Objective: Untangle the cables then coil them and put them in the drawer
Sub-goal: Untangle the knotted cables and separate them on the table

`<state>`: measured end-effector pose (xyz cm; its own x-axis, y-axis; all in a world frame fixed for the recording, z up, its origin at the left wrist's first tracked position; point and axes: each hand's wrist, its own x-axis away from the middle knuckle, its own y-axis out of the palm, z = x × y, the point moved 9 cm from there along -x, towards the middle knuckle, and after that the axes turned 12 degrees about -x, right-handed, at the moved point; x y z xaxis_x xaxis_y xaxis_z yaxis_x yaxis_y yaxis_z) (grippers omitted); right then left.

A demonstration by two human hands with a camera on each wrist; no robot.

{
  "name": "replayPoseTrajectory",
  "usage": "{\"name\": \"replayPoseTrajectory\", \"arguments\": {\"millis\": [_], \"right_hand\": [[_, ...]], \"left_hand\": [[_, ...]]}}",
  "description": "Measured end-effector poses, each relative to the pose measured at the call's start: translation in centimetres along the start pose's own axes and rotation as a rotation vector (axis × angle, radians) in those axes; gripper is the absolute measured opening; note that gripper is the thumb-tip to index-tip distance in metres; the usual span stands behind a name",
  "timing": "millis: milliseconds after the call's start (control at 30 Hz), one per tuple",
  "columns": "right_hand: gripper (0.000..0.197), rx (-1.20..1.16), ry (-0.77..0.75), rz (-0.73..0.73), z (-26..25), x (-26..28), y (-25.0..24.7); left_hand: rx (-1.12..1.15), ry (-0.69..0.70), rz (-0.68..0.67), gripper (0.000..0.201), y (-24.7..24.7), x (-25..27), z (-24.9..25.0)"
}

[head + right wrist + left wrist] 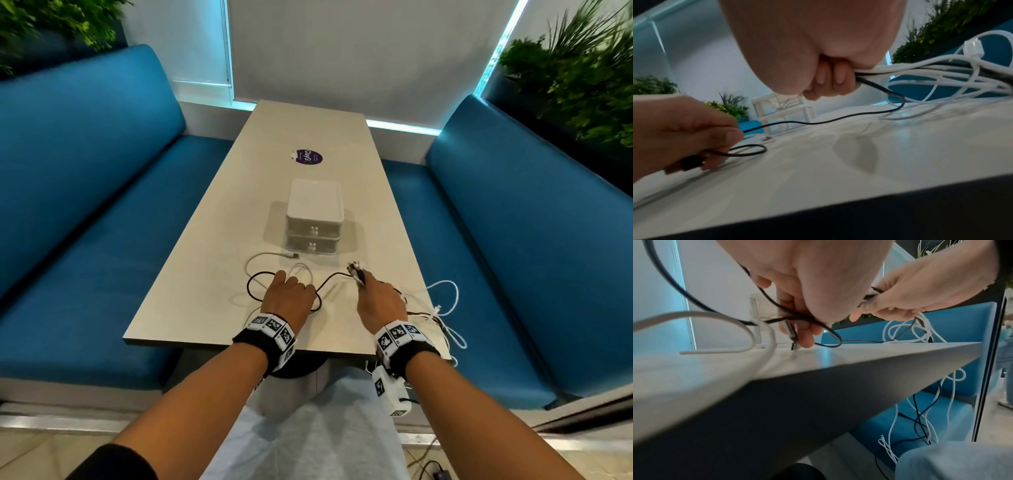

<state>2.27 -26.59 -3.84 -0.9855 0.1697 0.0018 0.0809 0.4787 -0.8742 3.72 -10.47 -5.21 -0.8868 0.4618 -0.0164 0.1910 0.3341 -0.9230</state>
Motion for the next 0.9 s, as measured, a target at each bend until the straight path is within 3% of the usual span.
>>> {"name": "replayPoseTrajectory", "arguments": {"millis": [67, 200, 333, 467, 700, 800, 900], "right_hand": [[0.030, -0.074, -0.085, -0.018, -1.5, 0.1, 1.0], [0.028, -0.204, -0.223, -0.107, -3.6, 0.9, 2.1], [0.027, -0.259, -0.230, -0.151, -3.6, 1.1, 2.1], [0.019, -0.276, -0.270, -0.157, -4.1, 1.3, 1.9], [0.024, -0.037, -0.251, -0.239, -4.0, 1.0, 2.4], [0.027, 0.103, -0.246, -0.202, -3.7, 0.7, 1.7], [0.028, 0.172, -0.181, -0.152, -1.7, -0.2, -0.1]], "left_hand": [[-0.010, 0.016, -0.023, 0.016, -0.1, 0.3, 0.4], [-0.087, 0.073, 0.028, 0.026, -0.9, 0.4, 1.3], [-0.003, 0.161, 0.041, 0.015, -1.2, 0.5, 1.9], [0.068, 0.150, 0.096, 0.026, -1.8, 0.3, 1.9], [0.061, 0.095, 0.105, 0.028, -2.2, 0.4, 1.2], [0.064, -0.011, 0.049, 0.032, -1.5, 0.2, -0.6], [0.067, -0.029, -0.001, 0.029, -0.6, 0.6, -2.5]]}}
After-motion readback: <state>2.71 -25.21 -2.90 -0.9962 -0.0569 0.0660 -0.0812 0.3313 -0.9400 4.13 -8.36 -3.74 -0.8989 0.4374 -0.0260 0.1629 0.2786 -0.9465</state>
